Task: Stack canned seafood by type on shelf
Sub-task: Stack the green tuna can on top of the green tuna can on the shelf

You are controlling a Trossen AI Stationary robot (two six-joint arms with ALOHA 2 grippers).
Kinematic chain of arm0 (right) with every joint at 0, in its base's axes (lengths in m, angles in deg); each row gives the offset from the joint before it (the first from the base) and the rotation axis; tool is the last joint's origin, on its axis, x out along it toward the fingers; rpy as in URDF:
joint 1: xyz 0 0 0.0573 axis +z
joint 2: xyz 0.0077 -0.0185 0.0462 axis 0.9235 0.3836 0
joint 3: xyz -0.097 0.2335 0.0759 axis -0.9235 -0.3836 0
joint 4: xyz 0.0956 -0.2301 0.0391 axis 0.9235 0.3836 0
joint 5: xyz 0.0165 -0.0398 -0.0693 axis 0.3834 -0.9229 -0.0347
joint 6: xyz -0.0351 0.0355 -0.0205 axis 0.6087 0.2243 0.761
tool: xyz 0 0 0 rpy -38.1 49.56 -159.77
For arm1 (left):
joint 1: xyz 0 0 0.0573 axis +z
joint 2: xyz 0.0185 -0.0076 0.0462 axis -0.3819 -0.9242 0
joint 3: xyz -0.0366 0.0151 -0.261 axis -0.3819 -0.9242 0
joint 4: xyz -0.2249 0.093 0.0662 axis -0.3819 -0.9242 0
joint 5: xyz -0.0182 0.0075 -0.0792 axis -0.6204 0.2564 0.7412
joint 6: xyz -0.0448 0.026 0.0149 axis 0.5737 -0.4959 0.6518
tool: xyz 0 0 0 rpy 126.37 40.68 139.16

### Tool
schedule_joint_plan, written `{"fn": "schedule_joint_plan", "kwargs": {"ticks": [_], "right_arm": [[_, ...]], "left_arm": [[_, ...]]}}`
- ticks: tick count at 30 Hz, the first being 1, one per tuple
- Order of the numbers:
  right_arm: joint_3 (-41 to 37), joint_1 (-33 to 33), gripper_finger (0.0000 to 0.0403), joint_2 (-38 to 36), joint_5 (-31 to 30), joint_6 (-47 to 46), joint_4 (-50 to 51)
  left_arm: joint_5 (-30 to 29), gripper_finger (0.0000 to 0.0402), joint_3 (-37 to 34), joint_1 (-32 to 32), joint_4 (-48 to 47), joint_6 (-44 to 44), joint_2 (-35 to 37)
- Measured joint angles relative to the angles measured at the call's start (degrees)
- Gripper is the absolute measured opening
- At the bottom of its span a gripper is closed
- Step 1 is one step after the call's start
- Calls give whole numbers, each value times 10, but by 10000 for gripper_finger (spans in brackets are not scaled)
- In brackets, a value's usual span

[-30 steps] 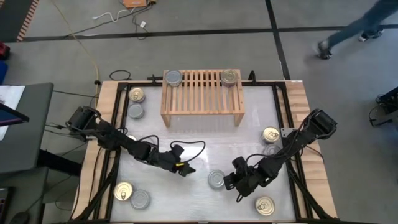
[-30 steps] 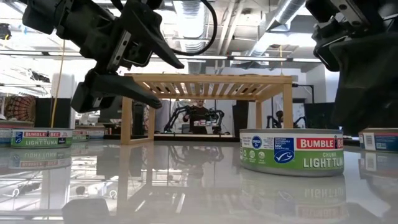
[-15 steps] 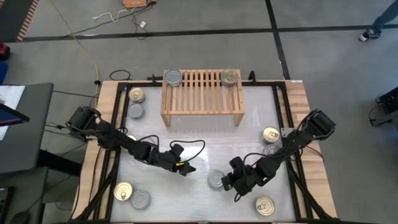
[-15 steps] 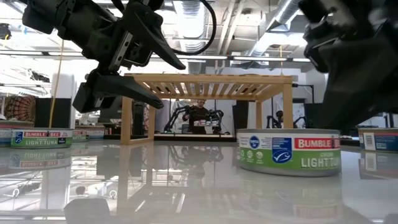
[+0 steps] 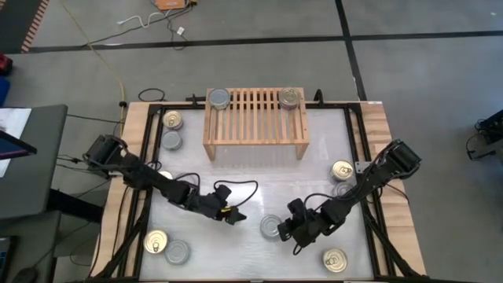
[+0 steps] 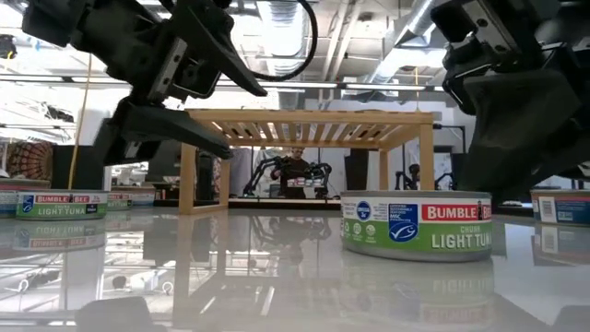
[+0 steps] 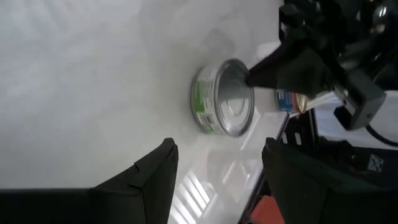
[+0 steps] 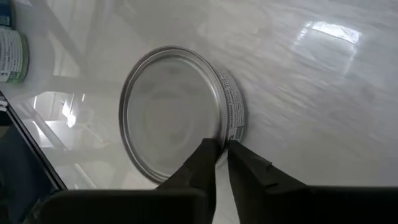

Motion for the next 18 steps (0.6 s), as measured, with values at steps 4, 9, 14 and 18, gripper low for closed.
{"fn": "schedule_joint_plan", "kwargs": {"ticks": [4, 9, 14, 18], "right_arm": [[0, -5, 26, 1, -24, 1, 7], [0, -10, 13, 1, -29, 14, 2], [0, -11, 41, 1, -29, 21, -10], [-1, -11, 39, 1, -29, 20, -13]], "left_arm": [[-13, 224, 0, -18, 0, 21, 0], [-28, 224, 23, -21, 4, 40, -47], [-25, 224, 97, -21, 7, 36, -129], [-17, 224, 139, -20, 8, 35, -164]]}}
